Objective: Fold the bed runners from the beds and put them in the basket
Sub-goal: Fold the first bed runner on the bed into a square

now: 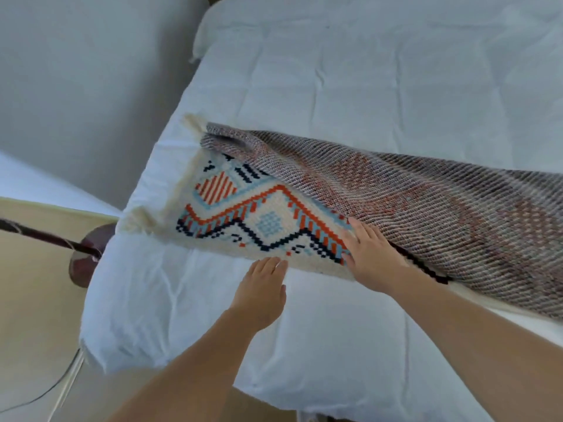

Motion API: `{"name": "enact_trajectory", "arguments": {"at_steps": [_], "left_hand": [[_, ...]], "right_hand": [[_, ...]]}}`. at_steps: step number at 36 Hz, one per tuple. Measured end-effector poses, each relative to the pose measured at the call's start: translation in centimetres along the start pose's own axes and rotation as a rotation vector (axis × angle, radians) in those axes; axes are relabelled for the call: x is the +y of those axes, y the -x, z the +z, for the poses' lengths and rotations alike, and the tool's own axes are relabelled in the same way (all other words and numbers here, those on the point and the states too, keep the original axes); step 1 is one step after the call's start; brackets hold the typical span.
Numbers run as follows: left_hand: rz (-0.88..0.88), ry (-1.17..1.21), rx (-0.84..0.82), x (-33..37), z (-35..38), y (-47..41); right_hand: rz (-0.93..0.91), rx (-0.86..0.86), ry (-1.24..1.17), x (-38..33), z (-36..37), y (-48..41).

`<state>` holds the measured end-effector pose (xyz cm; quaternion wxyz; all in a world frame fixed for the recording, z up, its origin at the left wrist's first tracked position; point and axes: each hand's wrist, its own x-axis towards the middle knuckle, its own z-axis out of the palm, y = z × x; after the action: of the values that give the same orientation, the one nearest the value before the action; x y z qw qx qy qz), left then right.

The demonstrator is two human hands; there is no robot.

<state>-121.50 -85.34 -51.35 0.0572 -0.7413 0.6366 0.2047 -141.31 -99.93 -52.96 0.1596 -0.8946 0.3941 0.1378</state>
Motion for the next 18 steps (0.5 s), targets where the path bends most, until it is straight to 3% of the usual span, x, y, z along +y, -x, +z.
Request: {"name": "enact_trajectory", "arguments": {"at_steps": [12, 18], "left_hand": [[0.027, -0.06, 0.078, -3.4, -6.5, -5.9], [0.02, -0.02, 0.132, -6.2, -7.2, -10.1]], "right_hand": [[-0.053, 0.026, -0.081, -2.2, -3.2, -4.9], [-0.169, -0.008, -0.025, -3.4, -3.8, -9.6]]}}
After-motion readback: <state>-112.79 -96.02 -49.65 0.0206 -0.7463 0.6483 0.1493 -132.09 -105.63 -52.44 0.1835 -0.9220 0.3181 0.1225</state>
